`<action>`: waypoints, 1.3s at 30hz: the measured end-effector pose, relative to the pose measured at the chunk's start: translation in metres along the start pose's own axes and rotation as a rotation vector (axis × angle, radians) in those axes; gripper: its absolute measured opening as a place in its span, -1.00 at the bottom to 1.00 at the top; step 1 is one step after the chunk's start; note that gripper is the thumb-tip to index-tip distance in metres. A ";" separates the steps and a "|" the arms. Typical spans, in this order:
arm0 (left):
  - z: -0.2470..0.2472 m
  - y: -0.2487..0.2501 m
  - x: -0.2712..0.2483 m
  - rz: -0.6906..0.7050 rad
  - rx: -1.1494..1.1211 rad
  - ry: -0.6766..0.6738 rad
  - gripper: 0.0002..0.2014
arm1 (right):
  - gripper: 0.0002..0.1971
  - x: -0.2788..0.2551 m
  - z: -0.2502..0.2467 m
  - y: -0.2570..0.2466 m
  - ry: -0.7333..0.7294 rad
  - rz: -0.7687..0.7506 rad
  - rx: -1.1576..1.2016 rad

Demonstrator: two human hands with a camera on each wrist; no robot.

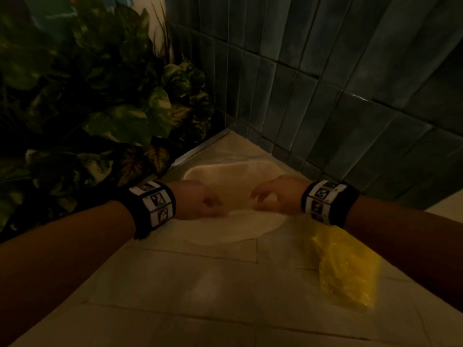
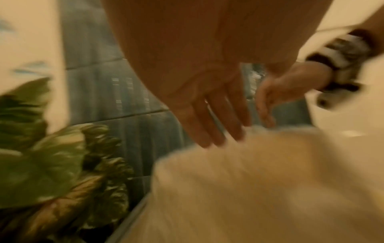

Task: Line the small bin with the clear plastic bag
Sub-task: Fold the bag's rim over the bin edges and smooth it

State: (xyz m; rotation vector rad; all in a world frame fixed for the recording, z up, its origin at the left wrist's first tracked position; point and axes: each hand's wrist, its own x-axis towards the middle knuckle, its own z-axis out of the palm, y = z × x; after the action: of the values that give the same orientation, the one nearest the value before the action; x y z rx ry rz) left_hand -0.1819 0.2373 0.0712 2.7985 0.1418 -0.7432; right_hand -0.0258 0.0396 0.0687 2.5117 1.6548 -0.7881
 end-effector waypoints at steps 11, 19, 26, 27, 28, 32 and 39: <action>-0.027 -0.030 0.081 -0.109 -0.039 0.241 -0.33 | -0.42 0.080 -0.031 0.026 0.199 0.149 -0.046; -0.012 -0.058 0.096 -0.288 -0.109 0.112 -0.64 | -0.60 0.091 -0.017 0.052 0.064 0.341 0.025; -0.008 -0.058 0.091 -0.384 -0.264 0.160 -0.55 | -0.64 0.084 -0.012 0.047 0.121 0.402 0.221; -0.009 -0.059 0.089 -0.393 -0.296 0.155 -0.48 | -0.62 0.081 -0.013 0.046 0.111 0.405 0.236; -0.010 -0.059 0.085 -0.401 -0.332 0.158 -0.39 | -0.59 0.078 -0.014 0.045 0.110 0.402 0.250; -0.015 -0.060 0.064 -0.471 -0.523 0.282 -0.30 | -0.42 0.060 -0.021 0.056 0.231 0.469 0.419; 0.016 -0.040 0.046 -0.574 -0.501 0.305 -0.27 | -0.17 0.043 0.007 0.044 0.045 0.676 0.762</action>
State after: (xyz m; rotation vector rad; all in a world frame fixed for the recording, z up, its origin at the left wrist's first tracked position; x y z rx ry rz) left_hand -0.1564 0.2730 0.0267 2.3584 1.0581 -0.3061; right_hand 0.0226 0.0550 0.0336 3.2398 0.4045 -1.4308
